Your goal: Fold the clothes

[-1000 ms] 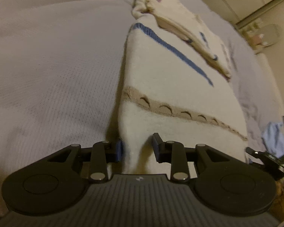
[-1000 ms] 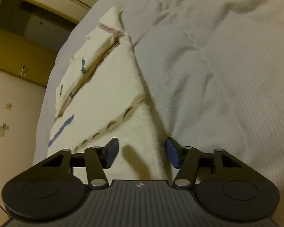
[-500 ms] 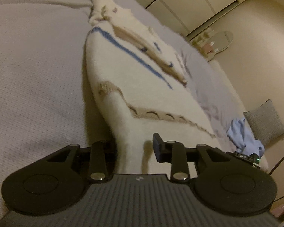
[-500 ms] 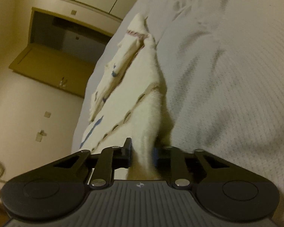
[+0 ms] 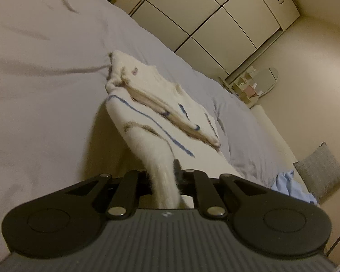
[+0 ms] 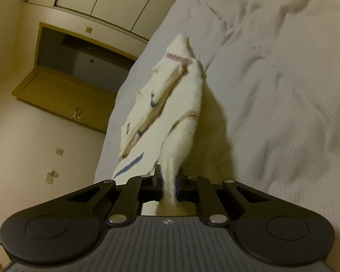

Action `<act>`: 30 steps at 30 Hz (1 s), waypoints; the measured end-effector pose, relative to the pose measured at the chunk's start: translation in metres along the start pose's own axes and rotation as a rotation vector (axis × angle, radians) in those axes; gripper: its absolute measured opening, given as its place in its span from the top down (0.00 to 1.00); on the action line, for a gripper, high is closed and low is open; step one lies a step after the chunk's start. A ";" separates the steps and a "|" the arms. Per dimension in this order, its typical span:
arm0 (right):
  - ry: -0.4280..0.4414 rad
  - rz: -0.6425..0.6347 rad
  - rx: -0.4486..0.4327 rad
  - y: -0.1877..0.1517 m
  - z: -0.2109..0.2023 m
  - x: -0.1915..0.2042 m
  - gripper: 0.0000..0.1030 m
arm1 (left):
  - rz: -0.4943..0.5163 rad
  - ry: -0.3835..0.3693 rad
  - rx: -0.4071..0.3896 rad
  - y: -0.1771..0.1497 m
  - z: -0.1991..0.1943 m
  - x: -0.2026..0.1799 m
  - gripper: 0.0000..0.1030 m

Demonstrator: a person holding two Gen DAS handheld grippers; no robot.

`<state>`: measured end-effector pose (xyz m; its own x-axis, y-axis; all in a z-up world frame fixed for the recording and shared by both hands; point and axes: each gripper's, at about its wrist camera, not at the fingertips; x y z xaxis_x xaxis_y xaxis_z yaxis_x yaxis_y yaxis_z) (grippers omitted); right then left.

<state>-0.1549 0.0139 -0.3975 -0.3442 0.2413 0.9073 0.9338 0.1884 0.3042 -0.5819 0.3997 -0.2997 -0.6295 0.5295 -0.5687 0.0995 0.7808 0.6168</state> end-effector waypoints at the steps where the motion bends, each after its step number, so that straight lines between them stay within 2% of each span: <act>1: 0.000 0.003 -0.002 -0.004 -0.006 0.004 0.92 | 0.010 0.003 -0.006 -0.004 -0.008 -0.001 0.94; 7: 0.014 0.007 -0.026 -0.056 -0.045 0.007 0.92 | 0.024 0.029 -0.016 -0.045 -0.045 0.015 0.93; 10: -0.027 -0.010 -0.033 -0.079 -0.051 -0.008 0.92 | 0.025 0.112 0.031 -0.070 -0.040 0.024 0.93; 13: -0.137 -0.013 -0.051 -0.093 -0.050 -0.015 0.88 | 0.041 0.226 0.094 -0.079 -0.032 0.024 0.88; 14: -0.198 -0.020 -0.059 -0.097 -0.049 -0.013 0.80 | 0.069 0.266 0.092 -0.078 -0.036 0.019 0.87; 16: -0.326 -0.086 -0.077 -0.107 -0.048 0.002 0.76 | 0.138 0.346 0.088 -0.077 -0.047 0.007 0.82; 18: -0.437 -0.160 -0.092 -0.118 -0.048 0.020 0.64 | 0.234 0.456 0.078 -0.079 -0.059 -0.009 0.77; 19: -0.478 -0.178 -0.093 -0.124 -0.049 0.026 0.54 | 0.287 0.515 0.073 -0.080 -0.065 -0.018 0.77; 21: -0.538 -0.229 -0.108 -0.135 -0.049 0.044 0.53 | 0.371 0.604 0.065 -0.080 -0.076 -0.036 0.76; 23: -0.543 -0.279 -0.132 -0.143 -0.053 0.066 0.45 | 0.389 0.585 0.057 -0.078 -0.086 -0.058 0.72; 24: -0.535 -0.303 -0.140 -0.147 -0.053 0.077 0.40 | 0.405 0.574 0.047 -0.080 -0.092 -0.068 0.67; 26: -0.507 -0.360 -0.142 -0.150 -0.044 0.101 0.25 | 0.455 0.570 0.025 -0.085 -0.097 -0.093 0.57; 29: -0.516 -0.468 -0.114 -0.163 -0.035 0.134 0.14 | 0.517 0.563 0.009 -0.095 -0.098 -0.122 0.50; 30: -0.522 -0.492 -0.105 -0.168 -0.031 0.140 0.13 | 0.526 0.557 0.012 -0.098 -0.096 -0.129 0.48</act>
<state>-0.3573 -0.0139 -0.3128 -0.7040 0.5803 0.4094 0.6544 0.3062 0.6913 -0.5845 0.2226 -0.2344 -0.7923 0.5893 0.1584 0.4997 0.4776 0.7227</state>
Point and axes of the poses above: each gripper's, at about its wrist camera, not at the fingertips, and z roughly the way its jaws point, x to its left, y to its top, and after that the axes turned 8 degrees about y, right-handed
